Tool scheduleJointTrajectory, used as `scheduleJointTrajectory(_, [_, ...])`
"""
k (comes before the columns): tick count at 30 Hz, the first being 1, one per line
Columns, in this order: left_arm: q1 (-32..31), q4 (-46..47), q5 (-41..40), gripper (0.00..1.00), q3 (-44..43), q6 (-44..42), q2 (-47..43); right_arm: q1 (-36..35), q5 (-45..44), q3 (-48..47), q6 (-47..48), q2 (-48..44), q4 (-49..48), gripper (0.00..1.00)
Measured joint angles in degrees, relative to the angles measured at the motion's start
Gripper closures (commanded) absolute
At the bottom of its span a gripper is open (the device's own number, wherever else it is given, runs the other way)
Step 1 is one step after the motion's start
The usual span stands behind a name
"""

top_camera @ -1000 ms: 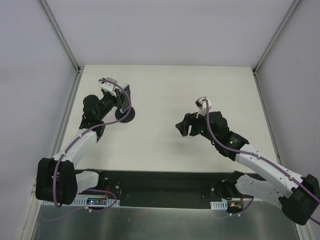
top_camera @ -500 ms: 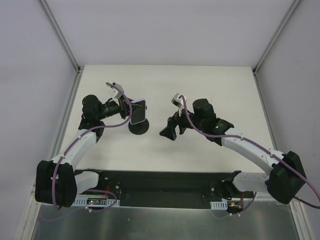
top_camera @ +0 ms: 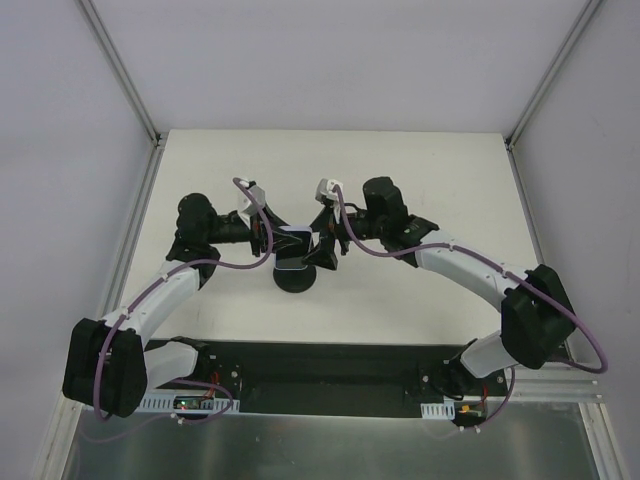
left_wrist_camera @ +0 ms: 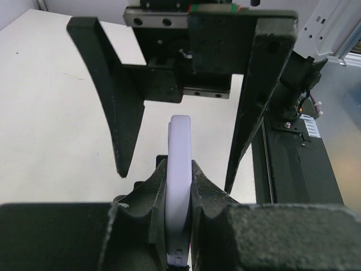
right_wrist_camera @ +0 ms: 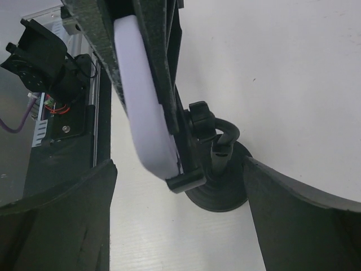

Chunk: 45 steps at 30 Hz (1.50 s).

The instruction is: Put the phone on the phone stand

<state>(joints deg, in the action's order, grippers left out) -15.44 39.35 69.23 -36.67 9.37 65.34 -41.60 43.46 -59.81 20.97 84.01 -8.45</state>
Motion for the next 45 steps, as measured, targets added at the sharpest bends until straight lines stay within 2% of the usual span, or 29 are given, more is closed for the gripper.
scheduleJointTrajectory(5, [-0.39, 1.62, 0.85, 1.00, 0.66, 0.02, -0.09, -0.33, 1.99, -1.88, 1.75, 4.24, -1.68, 0.14])
scheduleJointTrajectory(7, [-0.37, 1.99, 0.87, 1.00, 0.83, 0.02, -0.11, -0.63, 2.19, -2.58, 2.43, 5.27, -2.23, 0.23])
scheduleJointTrajectory(8, [-0.37, 2.12, 0.87, 1.00, 0.85, 0.04, -0.09, -0.83, 2.29, -2.91, 2.78, 5.68, -2.47, 0.34])
scheduleJointTrajectory(10, [-0.37, 2.36, 1.01, 1.00, 0.98, 0.13, -0.11, -1.29, 2.03, -3.54, 3.91, 6.25, -2.54, 0.48])
scheduleJointTrajectory(12, [-0.37, 3.37, 0.63, 1.00, 1.57, 0.17, -0.37, -1.25, 1.99, -3.82, 4.79, 6.67, -2.58, 0.76])
scheduleJointTrajectory(13, [-0.26, 4.09, -0.59, 1.00, 1.92, 0.22, -0.50, -1.22, 2.75, -3.85, 4.66, 6.67, -2.69, 0.99])
scheduleJointTrajectory(16, [-0.17, 7.23, -3.82, 1.00, 3.61, 1.88, -0.70, -1.70, 2.58, -3.89, 5.81, 6.64, -2.51, 1.00])
scheduleJointTrajectory(20, [0.11, 11.30, -5.44, 1.00, 5.75, 3.17, -1.38, -2.60, 0.39, -2.45, 0.20, 6.27, -5.22, 1.00])
scheduleJointTrajectory(22, [0.11, 12.35, -5.07, 1.00, 6.27, 3.52, -1.36, -3.67, -2.99, 0.74, -3.32, 4.61, -9.25, 1.00])
scheduleJointTrajectory(25, [0.20, 13.53, -4.59, 1.00, 6.67, 3.87, -1.36, -5.05, -7.78, 1.84, -6.12, 3.48, -9.99, 1.00])
scheduleJointTrajectory(26, [0.26, 13.73, -4.68, 1.00, 6.69, 3.96, -1.36, -5.29, -9.16, 2.08, -7.15, 3.23, -10.23, 0.65])
scheduleJointTrajectory(27, [0.28, 13.90, -4.74, 1.00, 6.78, 4.00, -1.36, -5.46, -10.05, 2.34, -7.76, 2.93, -10.34, 0.40])
scheduleJointTrajectory(29, [0.26, 14.32, -4.92, 1.00, 7.10, 3.98, -1.55, -6.03, -12.63, 3.08, -10.38, 2.12, -10.51, 0.14])
scheduleJointTrajectory(31, [-0.50, 14.32, -5.95, 1.00, 7.50, 3.87, -1.84, -6.58, -14.60, 4.02, -13.09, 1.07, -11.76, 0.01])
scheduleJointTrajectory(32, [-0.74, 14.27, -6.12, 1.00, 7.58, 3.61, -1.88, -6.60, -14.75, 4.63, -13.99, 0.13, -12.15, 0.04])
scheduleJointTrajectory(39, [-0.74, 13.94, -6.67, 1.00, 7.58, 3.56, -2.08, -0.20, -13.55, 13.46, -16.28, -12.04, -13.20, 0.04])
scheduleJointTrajectory(45, [-0.74, 14.05, -7.15, 1.00, 7.61, 3.98, -2.08, 1.49, -13.42, 17.18, -15.85, -19.85, -10.58, 0.04])
